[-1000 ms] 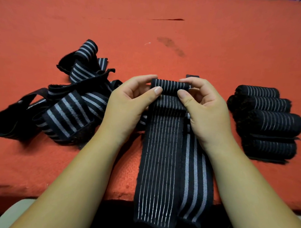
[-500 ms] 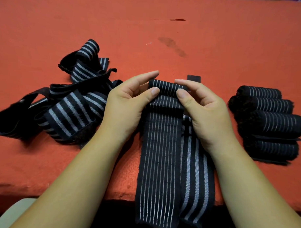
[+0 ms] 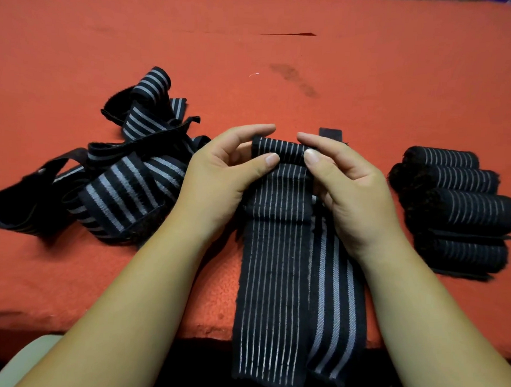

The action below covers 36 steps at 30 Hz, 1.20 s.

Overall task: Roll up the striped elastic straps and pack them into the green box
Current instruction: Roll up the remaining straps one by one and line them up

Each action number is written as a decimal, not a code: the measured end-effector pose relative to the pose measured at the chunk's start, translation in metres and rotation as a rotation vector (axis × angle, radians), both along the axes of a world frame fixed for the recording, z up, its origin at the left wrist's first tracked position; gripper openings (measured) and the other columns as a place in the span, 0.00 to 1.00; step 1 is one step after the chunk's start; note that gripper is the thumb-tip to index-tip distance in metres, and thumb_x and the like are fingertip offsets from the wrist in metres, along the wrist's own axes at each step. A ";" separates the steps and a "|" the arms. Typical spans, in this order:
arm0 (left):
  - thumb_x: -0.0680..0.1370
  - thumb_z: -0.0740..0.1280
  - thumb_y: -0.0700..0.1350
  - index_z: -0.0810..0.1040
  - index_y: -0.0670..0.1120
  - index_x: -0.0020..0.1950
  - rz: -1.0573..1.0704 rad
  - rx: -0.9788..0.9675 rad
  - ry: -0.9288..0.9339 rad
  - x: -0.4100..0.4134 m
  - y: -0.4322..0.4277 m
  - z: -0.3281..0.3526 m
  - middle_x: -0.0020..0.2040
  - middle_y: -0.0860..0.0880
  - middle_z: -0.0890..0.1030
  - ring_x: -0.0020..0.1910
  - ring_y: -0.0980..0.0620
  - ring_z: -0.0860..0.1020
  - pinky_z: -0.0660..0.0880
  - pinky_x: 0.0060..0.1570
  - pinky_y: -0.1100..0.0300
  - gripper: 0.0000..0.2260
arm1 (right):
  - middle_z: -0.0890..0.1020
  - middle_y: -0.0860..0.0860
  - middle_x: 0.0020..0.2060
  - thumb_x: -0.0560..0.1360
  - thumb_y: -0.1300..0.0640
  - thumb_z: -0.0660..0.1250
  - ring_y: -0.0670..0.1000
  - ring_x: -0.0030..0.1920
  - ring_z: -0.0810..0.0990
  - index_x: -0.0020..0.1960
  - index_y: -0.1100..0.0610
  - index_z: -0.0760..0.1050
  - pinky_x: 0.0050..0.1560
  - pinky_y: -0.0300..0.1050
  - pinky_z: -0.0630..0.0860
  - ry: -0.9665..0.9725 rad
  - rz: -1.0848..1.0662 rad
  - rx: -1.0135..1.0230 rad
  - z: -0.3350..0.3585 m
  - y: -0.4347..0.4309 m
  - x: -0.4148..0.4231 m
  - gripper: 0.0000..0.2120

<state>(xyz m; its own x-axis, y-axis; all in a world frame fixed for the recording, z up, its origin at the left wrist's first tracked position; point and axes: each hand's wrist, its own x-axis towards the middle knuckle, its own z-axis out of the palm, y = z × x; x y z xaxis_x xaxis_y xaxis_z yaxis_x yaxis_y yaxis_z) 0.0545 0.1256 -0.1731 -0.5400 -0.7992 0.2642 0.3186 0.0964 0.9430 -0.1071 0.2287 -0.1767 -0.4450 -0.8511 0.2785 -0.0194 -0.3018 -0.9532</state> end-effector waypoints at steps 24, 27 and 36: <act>0.81 0.74 0.36 0.84 0.45 0.66 0.065 0.004 -0.080 0.003 0.004 0.006 0.55 0.42 0.88 0.57 0.40 0.87 0.84 0.58 0.47 0.14 | 0.88 0.48 0.51 0.82 0.58 0.73 0.46 0.46 0.84 0.62 0.50 0.85 0.48 0.40 0.80 0.063 -0.112 0.002 -0.002 0.000 -0.005 0.11; 0.81 0.75 0.39 0.84 0.47 0.66 0.062 -0.011 -0.123 0.006 0.005 0.009 0.55 0.43 0.89 0.55 0.41 0.87 0.83 0.58 0.44 0.14 | 0.88 0.48 0.52 0.81 0.59 0.74 0.46 0.49 0.86 0.61 0.49 0.86 0.51 0.42 0.81 0.091 -0.139 -0.017 -0.001 0.000 -0.007 0.10; 0.83 0.73 0.43 0.86 0.47 0.62 0.113 -0.038 -0.146 0.005 0.003 0.011 0.54 0.42 0.88 0.45 0.47 0.84 0.82 0.49 0.50 0.08 | 0.86 0.48 0.50 0.81 0.57 0.74 0.49 0.49 0.86 0.63 0.49 0.85 0.52 0.45 0.83 0.036 -0.134 -0.037 -0.003 -0.002 -0.007 0.12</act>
<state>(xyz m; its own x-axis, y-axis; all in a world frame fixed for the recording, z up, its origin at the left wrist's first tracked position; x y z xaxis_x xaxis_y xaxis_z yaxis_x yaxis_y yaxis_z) 0.0595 0.1291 -0.1617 -0.4824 -0.8477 0.2206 0.1643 0.1598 0.9734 -0.1139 0.2268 -0.1793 -0.5428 -0.7736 0.3269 -0.0959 -0.3295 -0.9393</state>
